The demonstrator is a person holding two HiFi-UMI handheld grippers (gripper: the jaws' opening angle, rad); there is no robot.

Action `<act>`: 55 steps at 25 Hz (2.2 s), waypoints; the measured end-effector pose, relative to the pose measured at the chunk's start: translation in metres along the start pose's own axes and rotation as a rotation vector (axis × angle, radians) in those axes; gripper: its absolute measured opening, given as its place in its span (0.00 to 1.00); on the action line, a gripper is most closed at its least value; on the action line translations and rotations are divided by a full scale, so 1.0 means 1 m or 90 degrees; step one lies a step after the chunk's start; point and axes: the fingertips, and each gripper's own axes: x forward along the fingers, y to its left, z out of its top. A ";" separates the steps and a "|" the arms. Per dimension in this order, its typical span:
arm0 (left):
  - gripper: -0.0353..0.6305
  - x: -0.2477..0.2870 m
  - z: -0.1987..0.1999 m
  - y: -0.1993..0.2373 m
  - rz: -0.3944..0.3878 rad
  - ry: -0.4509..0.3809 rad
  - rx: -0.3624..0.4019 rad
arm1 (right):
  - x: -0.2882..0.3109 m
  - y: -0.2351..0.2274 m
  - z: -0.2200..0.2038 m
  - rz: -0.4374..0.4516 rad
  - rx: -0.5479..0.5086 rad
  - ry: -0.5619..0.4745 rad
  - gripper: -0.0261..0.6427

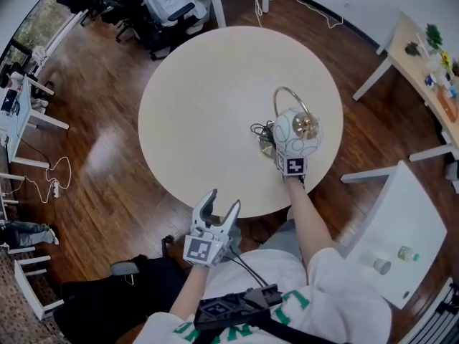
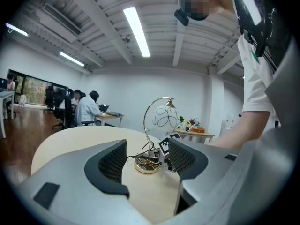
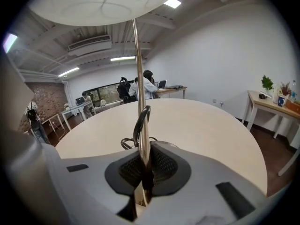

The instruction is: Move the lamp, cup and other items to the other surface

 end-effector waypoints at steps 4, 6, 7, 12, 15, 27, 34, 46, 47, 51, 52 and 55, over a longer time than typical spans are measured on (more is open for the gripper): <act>0.45 0.003 0.008 -0.005 -0.015 -0.015 -0.001 | -0.022 -0.005 -0.006 -0.020 0.000 -0.004 0.08; 0.45 0.006 0.009 -0.008 -0.028 -0.017 0.001 | -0.036 -0.006 -0.008 -0.022 -0.014 0.005 0.08; 0.45 0.007 0.009 -0.011 -0.035 -0.018 0.002 | -0.044 -0.007 -0.010 -0.024 -0.017 0.011 0.08; 0.45 0.021 0.010 -0.030 -0.090 -0.018 0.005 | -0.091 -0.020 -0.016 -0.051 -0.023 0.004 0.08; 0.45 0.034 0.013 -0.047 -0.138 -0.012 0.010 | -0.126 -0.035 -0.021 -0.083 -0.017 -0.001 0.08; 0.45 0.119 0.004 -0.192 -0.425 0.006 0.086 | -0.309 -0.153 -0.060 -0.302 0.066 -0.032 0.08; 0.45 0.164 -0.014 -0.308 -0.599 0.021 0.112 | -0.423 -0.238 -0.116 -0.457 0.154 -0.023 0.08; 0.45 0.185 -0.035 -0.444 -0.730 0.074 0.094 | -0.531 -0.367 -0.201 -0.623 0.256 -0.003 0.08; 0.45 0.189 -0.038 -0.449 -0.732 0.077 0.098 | -0.532 -0.377 -0.204 -0.626 0.260 -0.002 0.08; 0.45 0.205 -0.054 -0.466 -0.728 0.093 0.112 | -0.528 -0.412 -0.213 -0.620 0.271 0.001 0.08; 0.45 0.208 -0.056 -0.470 -0.724 0.096 0.113 | -0.525 -0.419 -0.215 -0.616 0.270 0.005 0.08; 0.45 0.208 -0.053 -0.486 -0.715 0.117 0.094 | -0.520 -0.435 -0.226 -0.618 0.267 0.015 0.08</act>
